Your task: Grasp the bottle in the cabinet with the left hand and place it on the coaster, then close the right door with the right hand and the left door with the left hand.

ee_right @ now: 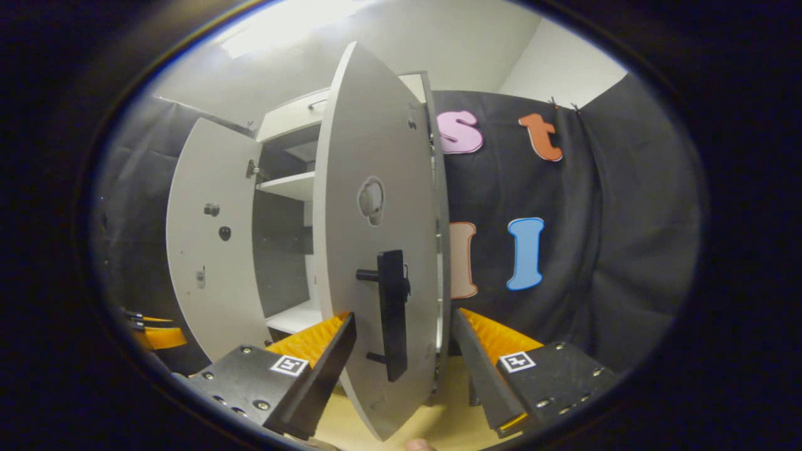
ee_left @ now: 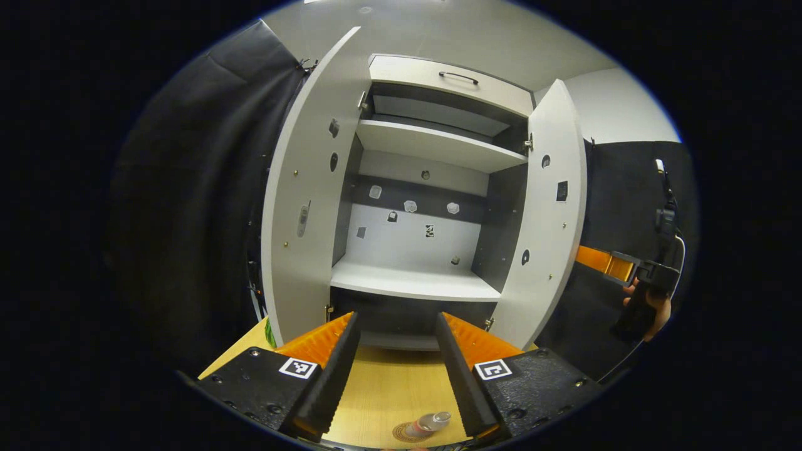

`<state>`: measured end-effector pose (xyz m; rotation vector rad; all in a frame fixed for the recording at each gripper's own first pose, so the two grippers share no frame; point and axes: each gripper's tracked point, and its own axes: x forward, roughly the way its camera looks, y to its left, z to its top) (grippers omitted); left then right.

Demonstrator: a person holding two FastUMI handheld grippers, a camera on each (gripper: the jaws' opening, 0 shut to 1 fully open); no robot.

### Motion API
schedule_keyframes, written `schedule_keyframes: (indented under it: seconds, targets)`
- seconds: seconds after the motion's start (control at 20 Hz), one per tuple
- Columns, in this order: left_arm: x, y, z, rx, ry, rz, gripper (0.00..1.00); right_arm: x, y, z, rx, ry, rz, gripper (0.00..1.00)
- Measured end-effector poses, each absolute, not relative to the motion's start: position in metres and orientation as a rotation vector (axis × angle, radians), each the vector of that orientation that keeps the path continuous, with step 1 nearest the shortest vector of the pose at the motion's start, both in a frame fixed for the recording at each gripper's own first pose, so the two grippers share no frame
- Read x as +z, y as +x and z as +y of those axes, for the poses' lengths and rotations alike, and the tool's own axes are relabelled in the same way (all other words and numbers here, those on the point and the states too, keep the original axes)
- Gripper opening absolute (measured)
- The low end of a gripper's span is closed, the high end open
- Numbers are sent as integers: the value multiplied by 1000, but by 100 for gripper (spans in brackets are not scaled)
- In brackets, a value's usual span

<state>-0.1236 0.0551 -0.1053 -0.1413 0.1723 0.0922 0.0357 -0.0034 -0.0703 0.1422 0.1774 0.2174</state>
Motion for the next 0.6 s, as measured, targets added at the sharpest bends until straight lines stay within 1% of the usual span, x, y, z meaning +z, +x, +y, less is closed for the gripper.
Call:
schedule_keyframes:
  seconds: [0.45, 0.6]
  targets:
    - [-110, -155, 103, 232, -161, 178, 77, -67, 77, 66, 328, 185, 189, 95]
    - [-110, -163, 116, 267, -161, 175, 77, -69, 93, 89, 328, 152, 187, 96]
